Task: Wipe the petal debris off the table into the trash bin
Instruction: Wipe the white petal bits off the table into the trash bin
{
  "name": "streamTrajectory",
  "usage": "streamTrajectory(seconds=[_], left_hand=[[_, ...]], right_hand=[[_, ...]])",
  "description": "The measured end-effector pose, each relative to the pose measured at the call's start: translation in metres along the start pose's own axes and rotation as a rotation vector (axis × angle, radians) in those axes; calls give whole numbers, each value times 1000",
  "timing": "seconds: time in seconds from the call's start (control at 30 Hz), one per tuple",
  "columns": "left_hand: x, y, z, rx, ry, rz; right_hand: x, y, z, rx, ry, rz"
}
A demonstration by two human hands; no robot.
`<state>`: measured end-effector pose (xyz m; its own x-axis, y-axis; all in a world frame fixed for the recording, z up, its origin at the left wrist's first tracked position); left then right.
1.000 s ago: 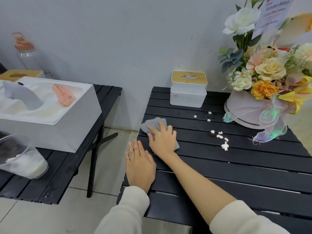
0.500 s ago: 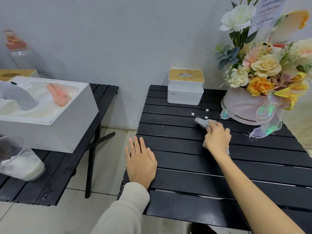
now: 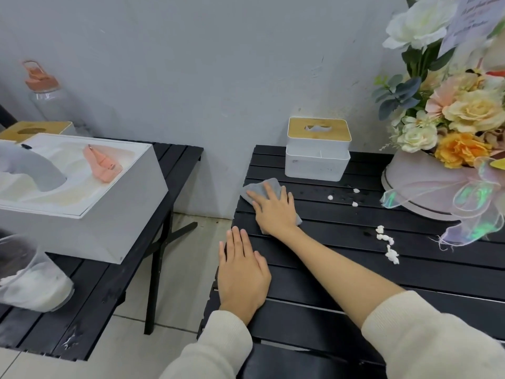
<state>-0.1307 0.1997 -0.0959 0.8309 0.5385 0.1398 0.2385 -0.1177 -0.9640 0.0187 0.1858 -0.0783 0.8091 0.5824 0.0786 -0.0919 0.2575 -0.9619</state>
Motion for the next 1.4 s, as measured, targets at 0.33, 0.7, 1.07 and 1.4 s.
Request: streamTrajectory(seconds=[0.33, 0.7, 1.07, 1.4], left_hand=[[6, -4, -2, -34, 36, 3], [21, -2, -10, -31, 165, 57], [70, 17, -45, -76, -75, 33], [69, 23, -49, -83, -69, -54]], right_hand=[[-17, -39, -115, -45, 307, -53], [-39, -48, -67, 107, 148, -347], [-13, -35, -103, -51, 274, -89], [-60, -92, -166, 367, 476, -501]])
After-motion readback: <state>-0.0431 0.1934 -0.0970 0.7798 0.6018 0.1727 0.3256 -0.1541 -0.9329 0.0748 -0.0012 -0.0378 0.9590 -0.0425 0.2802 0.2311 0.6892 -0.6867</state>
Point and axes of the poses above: each hand's wrist, its own x-axis towards the middle knuckle, its own y-axis out of the palm, z = x × y, the point moved 1 cm from there along x, towards the middle knuckle
